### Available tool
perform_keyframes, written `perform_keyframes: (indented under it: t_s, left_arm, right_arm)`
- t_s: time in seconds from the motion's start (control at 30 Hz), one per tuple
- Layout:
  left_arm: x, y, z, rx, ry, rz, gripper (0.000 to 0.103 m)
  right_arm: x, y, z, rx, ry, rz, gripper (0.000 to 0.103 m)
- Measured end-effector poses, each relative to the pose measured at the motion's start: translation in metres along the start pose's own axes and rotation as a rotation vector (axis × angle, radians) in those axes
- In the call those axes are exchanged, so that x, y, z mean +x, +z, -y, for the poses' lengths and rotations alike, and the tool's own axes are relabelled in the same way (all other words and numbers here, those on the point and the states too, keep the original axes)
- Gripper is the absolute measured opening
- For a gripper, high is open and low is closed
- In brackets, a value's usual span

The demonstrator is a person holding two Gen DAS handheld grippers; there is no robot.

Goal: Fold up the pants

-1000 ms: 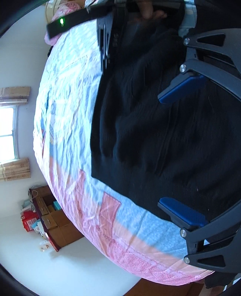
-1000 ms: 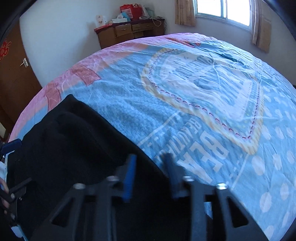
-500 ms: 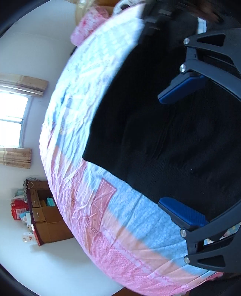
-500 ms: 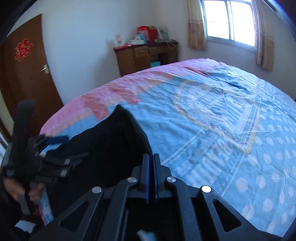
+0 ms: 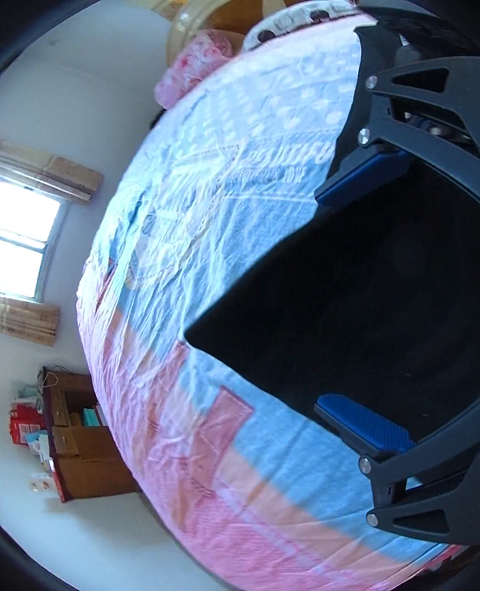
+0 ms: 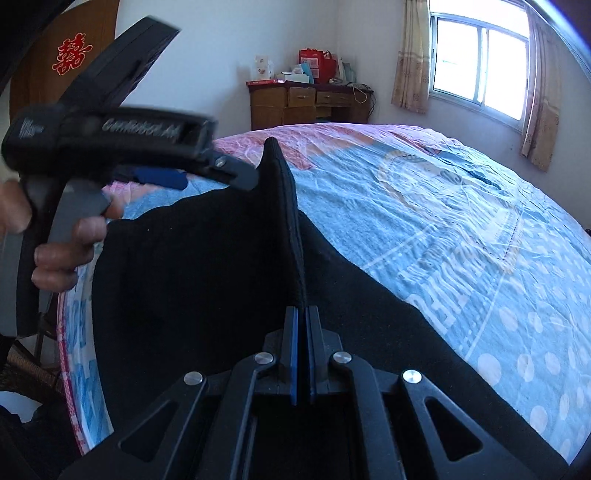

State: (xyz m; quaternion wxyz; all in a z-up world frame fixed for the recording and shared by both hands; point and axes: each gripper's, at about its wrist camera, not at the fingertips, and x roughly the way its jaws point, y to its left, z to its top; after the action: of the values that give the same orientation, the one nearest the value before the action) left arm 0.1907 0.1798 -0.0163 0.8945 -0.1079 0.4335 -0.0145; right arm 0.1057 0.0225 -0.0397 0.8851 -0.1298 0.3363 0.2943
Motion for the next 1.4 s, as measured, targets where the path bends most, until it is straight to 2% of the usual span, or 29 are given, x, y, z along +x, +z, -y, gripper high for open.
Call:
perform_keyframes:
  t_s: [0.07,0.13,0.23,0.4,0.43,0.47,0.5,0.57,0.6,0.67,0.7,0.8,0.87,0.93,1.0,1.03,1.07,1.13,1.2,1.3,1.4]
  left_arm:
    - [0.010,0.010,0.002,-0.010,0.018,-0.001,0.103]
    - [0.022,0.018,0.001,-0.041,0.037,-0.035,0.103]
    - [0.037,0.029,0.002,-0.073,0.025,-0.076,0.103]
    - [0.063,0.038,0.005,-0.057,0.116,-0.124,0.100]
    - [0.068,0.037,0.003,-0.067,0.111,-0.142,0.094]
    - [0.071,0.036,0.002,-0.067,0.115,-0.152,0.083]
    - [0.074,0.034,0.000,-0.064,0.137,-0.158,0.077]
    - [0.070,0.029,-0.004,-0.060,0.149,-0.137,0.054]
    - [0.064,0.027,-0.010,-0.077,0.130,-0.109,0.048]
    - [0.053,0.022,-0.020,-0.138,0.054,-0.072,0.026]
    - [0.045,0.016,-0.029,-0.190,0.000,-0.045,0.025]
    - [0.032,0.002,-0.038,-0.241,-0.043,-0.005,0.021]
    - [0.024,-0.004,-0.041,-0.273,-0.069,0.016,0.019]
    - [0.012,-0.010,-0.045,-0.302,-0.111,0.057,0.018]
    - [0.000,-0.013,-0.041,-0.289,-0.125,0.090,0.018]
    - [-0.004,-0.014,-0.040,-0.282,-0.129,0.102,0.018]
    - [-0.008,-0.015,-0.039,-0.276,-0.131,0.112,0.018]
    - [-0.013,-0.017,-0.038,-0.275,-0.135,0.121,0.018]
    - [-0.017,-0.019,-0.039,-0.294,-0.154,0.121,0.018]
    - [-0.022,-0.019,-0.044,-0.323,-0.185,0.116,0.018]
    - [-0.029,-0.017,-0.045,-0.338,-0.221,0.112,0.018]
  right_arm:
    - [-0.002,-0.003,-0.004,-0.020,-0.014,0.012,0.004]
    - [-0.004,-0.005,-0.011,-0.052,-0.041,0.024,0.004]
    - [-0.003,-0.008,-0.020,-0.098,-0.070,0.026,0.004]
    - [0.000,-0.015,-0.030,-0.150,-0.100,0.022,0.004]
    - [0.000,-0.015,-0.032,-0.158,-0.107,0.024,0.004]
    - [0.000,-0.015,-0.033,-0.163,-0.114,0.027,0.004]
    - [0.000,-0.016,-0.034,-0.168,-0.119,0.029,0.004]
    - [0.001,-0.017,-0.036,-0.180,-0.128,0.032,0.004]
    - [0.003,-0.017,-0.036,-0.186,-0.131,0.032,0.004]
    - [0.005,-0.018,-0.037,-0.194,-0.140,0.031,0.004]
    - [0.007,-0.019,-0.036,-0.193,-0.143,0.028,0.004]
    - [0.007,-0.016,-0.029,-0.153,-0.154,0.035,0.004]
    - [-0.006,-0.012,-0.013,-0.049,-0.149,0.086,0.006]
    - [-0.027,-0.010,0.013,0.144,-0.092,0.132,0.010]
    - [-0.054,-0.022,0.047,0.385,-0.038,0.189,0.030]
    - [-0.068,-0.036,0.065,0.517,-0.011,0.227,0.054]
    - [-0.083,-0.052,0.082,0.647,0.002,0.271,0.071]
    - [-0.105,-0.087,0.110,0.857,0.001,0.325,0.073]
    - [-0.118,-0.121,0.132,1.013,0.012,0.316,0.073]
    - [-0.136,-0.158,0.150,1.154,-0.004,0.361,0.073]
    - [-0.138,-0.175,0.164,1.250,0.029,0.397,0.073]
